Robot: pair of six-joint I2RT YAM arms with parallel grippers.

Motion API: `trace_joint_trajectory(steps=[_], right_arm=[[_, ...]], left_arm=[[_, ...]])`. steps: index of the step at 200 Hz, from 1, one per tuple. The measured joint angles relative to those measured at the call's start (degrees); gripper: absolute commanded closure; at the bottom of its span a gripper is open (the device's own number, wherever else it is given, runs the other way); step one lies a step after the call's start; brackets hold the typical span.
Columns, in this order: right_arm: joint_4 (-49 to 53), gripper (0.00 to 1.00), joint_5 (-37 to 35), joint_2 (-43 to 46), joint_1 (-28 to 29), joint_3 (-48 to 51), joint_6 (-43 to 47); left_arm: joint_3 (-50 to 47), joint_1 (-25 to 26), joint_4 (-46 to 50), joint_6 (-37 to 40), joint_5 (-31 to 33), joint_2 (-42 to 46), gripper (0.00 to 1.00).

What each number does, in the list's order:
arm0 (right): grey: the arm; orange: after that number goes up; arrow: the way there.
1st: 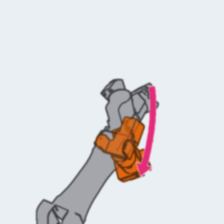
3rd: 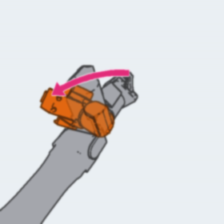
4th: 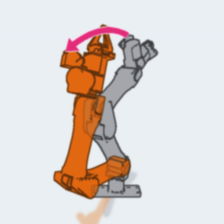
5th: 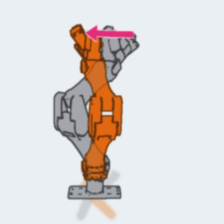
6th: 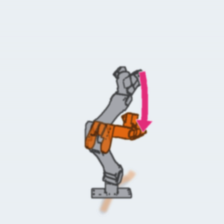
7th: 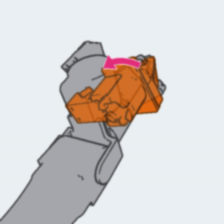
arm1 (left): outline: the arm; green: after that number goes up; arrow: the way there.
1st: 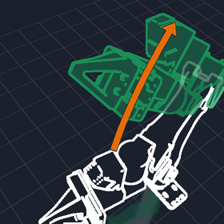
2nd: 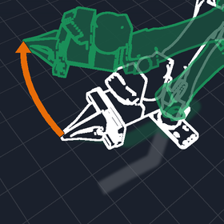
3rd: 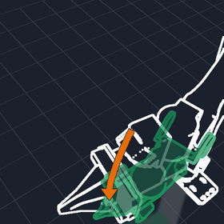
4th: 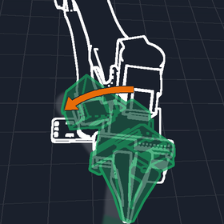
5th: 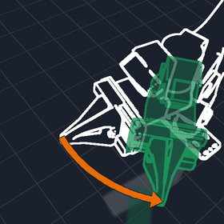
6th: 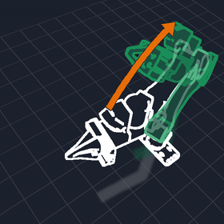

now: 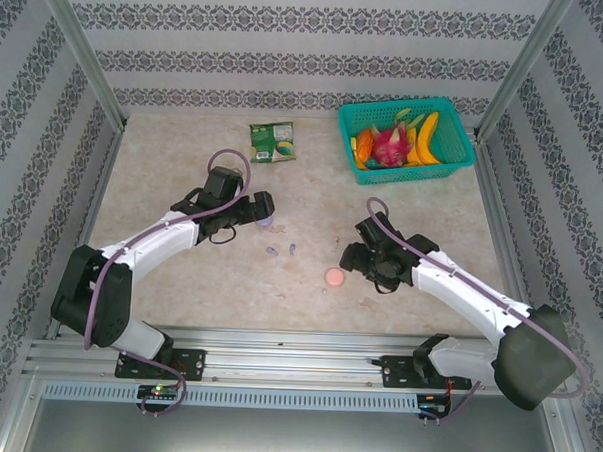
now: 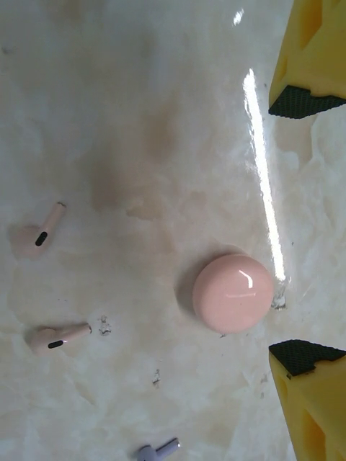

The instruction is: Insert the wireless bluetooth earbuds into the charging case

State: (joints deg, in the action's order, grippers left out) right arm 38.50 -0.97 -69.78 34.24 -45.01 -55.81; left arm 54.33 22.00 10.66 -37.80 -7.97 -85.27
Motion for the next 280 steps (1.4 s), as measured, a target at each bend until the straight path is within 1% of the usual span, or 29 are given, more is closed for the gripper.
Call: trace_joint_trajectory(steps=[22, 46, 72, 114, 166, 222, 250, 264, 280], right_arm=[[-2.4, 0.17, 1.2, -3.2, 0.0, -0.4, -1.8], [-4.4, 0.17, 2.8, -9.2, 0.0, -2.5, -1.4], [-6.2, 0.18, 4.5, -13.7, 0.0, -4.9, -0.9], [-8.9, 0.18, 7.4, -18.8, 0.2, -7.4, 0.1], [-10.6, 0.18, 10.2, -25.3, 2.4, -11.5, 1.7], [-11.2, 0.19, 13.5, -29.5, 4.7, -16.5, 4.6], [-10.7, 0.19, 12.8, -29.4, 6.1, -18.1, 6.2], [-9.4, 0.18, 10.6, -28.2, 6.6, -18.1, 6.3], [-6.9, 0.16, 6.5, -25.3, 7.2, -18.0, 5.3]], left_arm=[[0.3, 0.0, 0.0, -0.2, -0.9, -0.8, 0.00], [0.4, 0.0, -0.2, -0.2, -1.3, -1.1, 0.00], [0.4, 0.0, -0.9, -0.4, -1.9, -1.3, 0.00], [0.5, 0.0, -1.7, -1.3, -2.8, -2.3, 0.00], [0.5, 0.0, -2.4, -1.7, -3.8, -2.9, 0.00], [0.5, 0.0, -2.6, -2.2, -4.0, -2.9, 0.00], [0.5, 0.0, -2.6, -2.2, -4.0, -2.9, 0.00], [0.5, 0.0, -2.7, -2.4, -4.0, -2.9, 0.00], [0.5, 0.0, -2.8, -2.4, -4.0, -3.0, 0.00]])
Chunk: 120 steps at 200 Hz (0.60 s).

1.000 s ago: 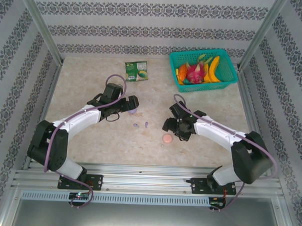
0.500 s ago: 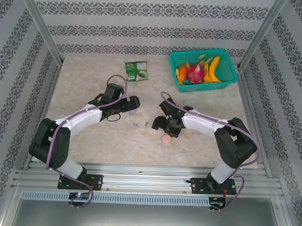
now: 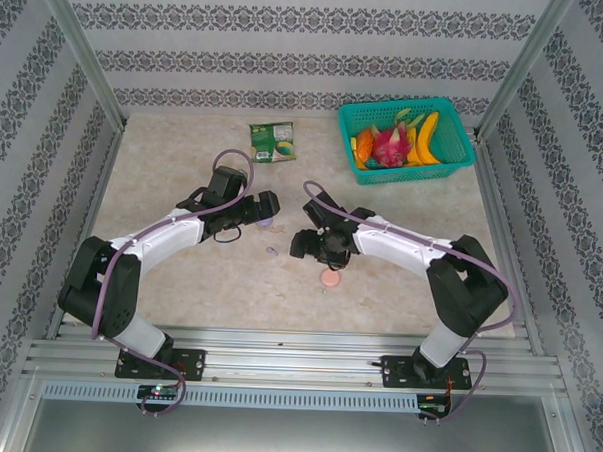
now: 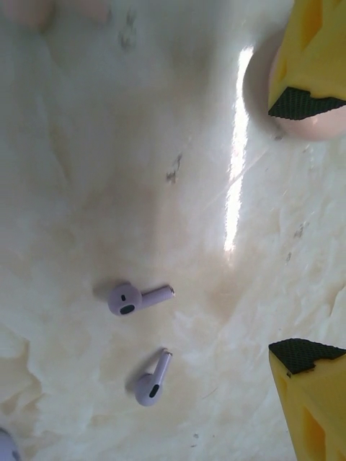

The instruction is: Insert the wireless bluetooth earbuds into the charging case

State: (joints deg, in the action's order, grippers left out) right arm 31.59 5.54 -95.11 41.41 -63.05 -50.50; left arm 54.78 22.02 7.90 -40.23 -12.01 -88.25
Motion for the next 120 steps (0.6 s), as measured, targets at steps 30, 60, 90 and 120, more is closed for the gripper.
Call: trace_joint_trajectory(steps=[30, 60, 90, 120], right_arm=[[3.8, 0.13, -6.8, 5.6, 0.1, 2.3, -5.2], [6.2, 0.11, -9.9, 4.9, 0.9, 5.1, -11.6], [6.8, 0.10, -10.6, 1.1, 3.1, 5.1, -17.0], [6.8, 0.12, -10.7, -1.4, 3.9, 4.5, -20.4]], left_arm=[[0.0, 0.0, -0.6, -0.5, 0.0, -0.3, 0.00], [0.6, 0.1, -1.0, -0.8, 0.0, -1.0, 0.00], [1.3, 0.2, -1.1, -0.8, 0.0, -1.4, 0.00], [1.6, 0.2, -1.1, -0.8, 0.0, -1.4, 0.00]])
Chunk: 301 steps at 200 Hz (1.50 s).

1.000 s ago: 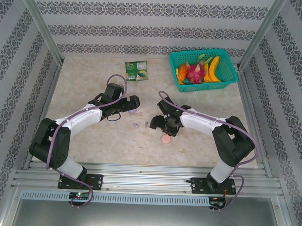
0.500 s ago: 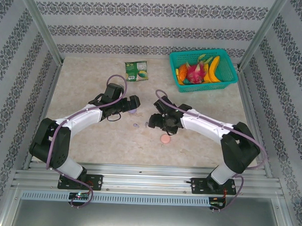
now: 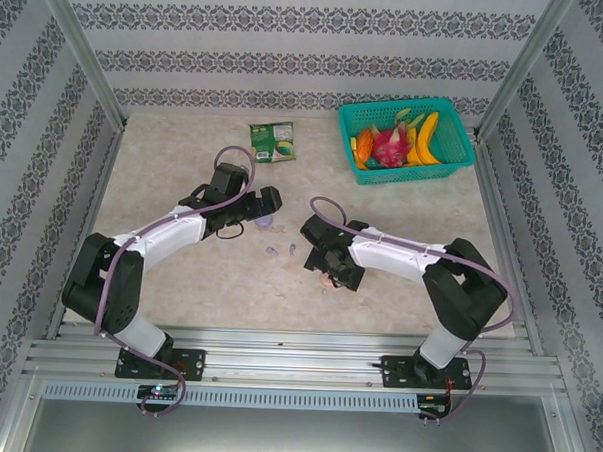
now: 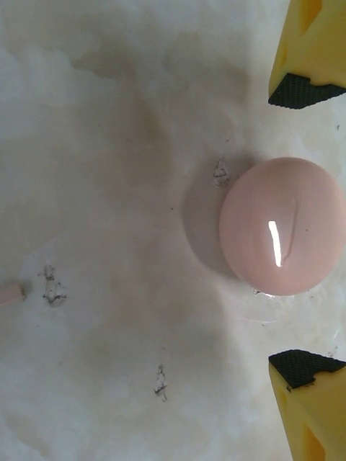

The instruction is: Insert the wireless bluetooth earbuds into the charging case

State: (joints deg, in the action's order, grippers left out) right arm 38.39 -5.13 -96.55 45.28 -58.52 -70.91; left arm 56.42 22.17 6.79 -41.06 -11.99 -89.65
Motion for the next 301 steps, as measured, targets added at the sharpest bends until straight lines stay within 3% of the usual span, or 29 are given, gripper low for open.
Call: trace_joint_trajectory(steps=[118, 147, 205, 301], right_arm=[[0.0, 0.21, -0.1, -3.6, 1.0, -0.4, -5.9], [1.4, 0.27, -0.5, -4.6, 1.1, -1.4, -5.9], [2.1, 0.42, -1.5, -6.0, 2.1, -3.0, -3.3], [-1.4, 0.52, -0.3, -4.7, 2.1, -2.1, 3.5]], left_arm=[[0.0, 0.3, 0.0, 0.0, 0.0, 0.0, 0.00], [-0.1, 0.3, 0.0, -0.2, 0.0, 0.0, 0.00], [-0.9, 0.3, -0.1, -0.2, 0.0, 0.1, 0.00], [-3.9, 0.3, -0.2, -0.4, 0.0, 2.4, 0.00]])
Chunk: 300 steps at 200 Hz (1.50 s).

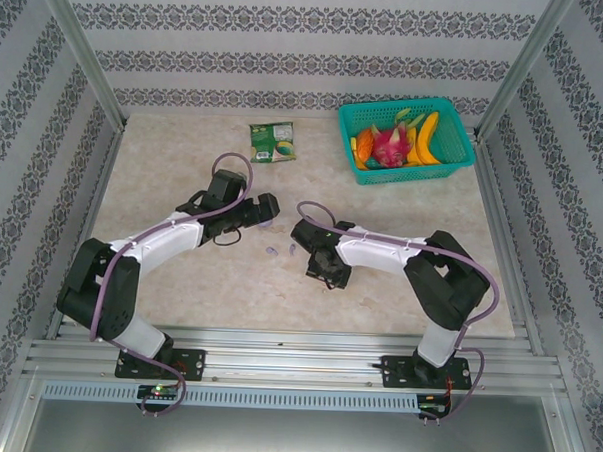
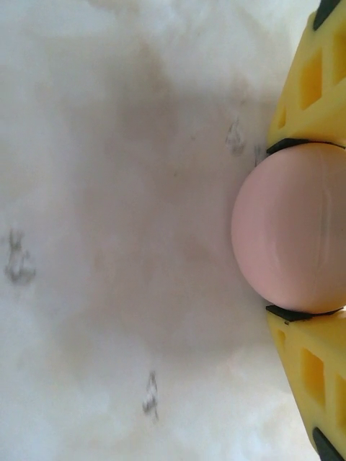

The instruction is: Insert the wireless bluetooth earbuds into the charging case

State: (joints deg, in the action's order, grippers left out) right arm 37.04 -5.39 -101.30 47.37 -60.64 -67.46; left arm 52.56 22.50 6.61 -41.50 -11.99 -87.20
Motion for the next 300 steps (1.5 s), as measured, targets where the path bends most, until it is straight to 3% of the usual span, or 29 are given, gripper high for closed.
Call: trace_joint_trajectory(steps=[47, 91, 188, 232, 300], right_arm=[[-6.7, 0.53, 1.9, 6.1, -1.5, 2.2, 1.7], [-10.7, 0.52, 3.4, 8.0, -7.5, 1.6, 2.4], [-21.6, 0.52, 9.7, 2.8, -19.2, -7.0, -1.2], [-26.3, 0.52, 12.6, 1.5, -22.0, -7.9, -6.9], [-29.9, 0.52, 14.8, 0.0, -22.9, -8.3, -13.0]], left_arm=[[-2.3, 0.0, -1.2, -0.2, 0.0, 0.5, 0.00], [-3.6, 0.0, -6.1, -0.8, -0.6, 0.5, 0.00], [-12.1, 0.0, -35.5, -5.8, -8.0, -4.5, 0.00], [-11.2, 1.6, -49.4, -9.0, -10.1, -12.8, 0.06], [-1.4, 5.6, -56.4, -10.2, -11.6, -22.2, 0.24]])
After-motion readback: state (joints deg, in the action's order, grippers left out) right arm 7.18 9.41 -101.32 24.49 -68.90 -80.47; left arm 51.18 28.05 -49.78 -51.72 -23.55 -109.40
